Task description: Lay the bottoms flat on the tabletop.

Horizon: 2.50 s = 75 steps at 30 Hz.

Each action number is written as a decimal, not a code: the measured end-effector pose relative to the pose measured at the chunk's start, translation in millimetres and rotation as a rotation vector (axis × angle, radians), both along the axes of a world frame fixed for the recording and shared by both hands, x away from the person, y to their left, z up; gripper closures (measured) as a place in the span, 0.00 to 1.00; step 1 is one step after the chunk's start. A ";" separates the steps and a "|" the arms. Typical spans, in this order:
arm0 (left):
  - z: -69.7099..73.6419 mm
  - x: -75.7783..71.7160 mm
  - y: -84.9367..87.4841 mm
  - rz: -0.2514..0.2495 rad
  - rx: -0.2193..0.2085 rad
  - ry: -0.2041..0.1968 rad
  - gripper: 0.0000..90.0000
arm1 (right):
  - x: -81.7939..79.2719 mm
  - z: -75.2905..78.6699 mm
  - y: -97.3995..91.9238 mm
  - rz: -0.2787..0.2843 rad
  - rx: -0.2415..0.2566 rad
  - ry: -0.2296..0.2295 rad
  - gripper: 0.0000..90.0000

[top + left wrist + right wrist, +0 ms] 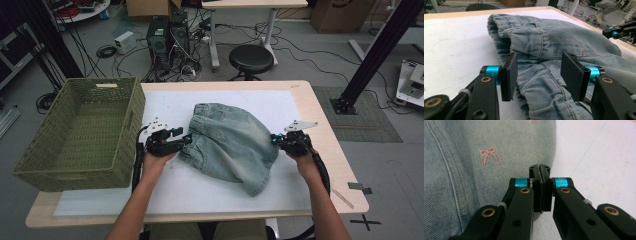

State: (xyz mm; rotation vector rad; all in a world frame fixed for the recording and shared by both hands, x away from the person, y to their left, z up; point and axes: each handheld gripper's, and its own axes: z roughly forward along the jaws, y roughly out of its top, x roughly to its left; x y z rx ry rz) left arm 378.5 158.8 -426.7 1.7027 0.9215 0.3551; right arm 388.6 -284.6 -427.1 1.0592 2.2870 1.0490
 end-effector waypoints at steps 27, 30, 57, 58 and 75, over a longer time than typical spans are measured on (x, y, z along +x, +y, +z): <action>1.2 1.2 -4.3 -0.013 -0.003 -0.008 0.52 | 9.4 -6.6 17.7 0.142 0.170 0.107 0.63; 3.5 1.1 -4.0 -0.012 -0.010 -0.014 0.52 | 18.7 -3.7 1.2 0.006 0.188 0.051 0.59; 0.4 -1.1 -1.7 -0.030 0.005 -0.003 0.52 | 41.0 23.6 19.5 -0.139 -0.257 -0.012 0.99; 0.1 -1.2 -2.3 -0.030 0.004 -0.002 0.52 | 39.7 25.3 17.3 -0.159 -0.276 -0.010 0.99; -18.3 7.4 -17.7 -0.038 0.120 0.094 0.39 | 33.2 17.4 -6.1 -0.182 -0.085 -0.006 0.69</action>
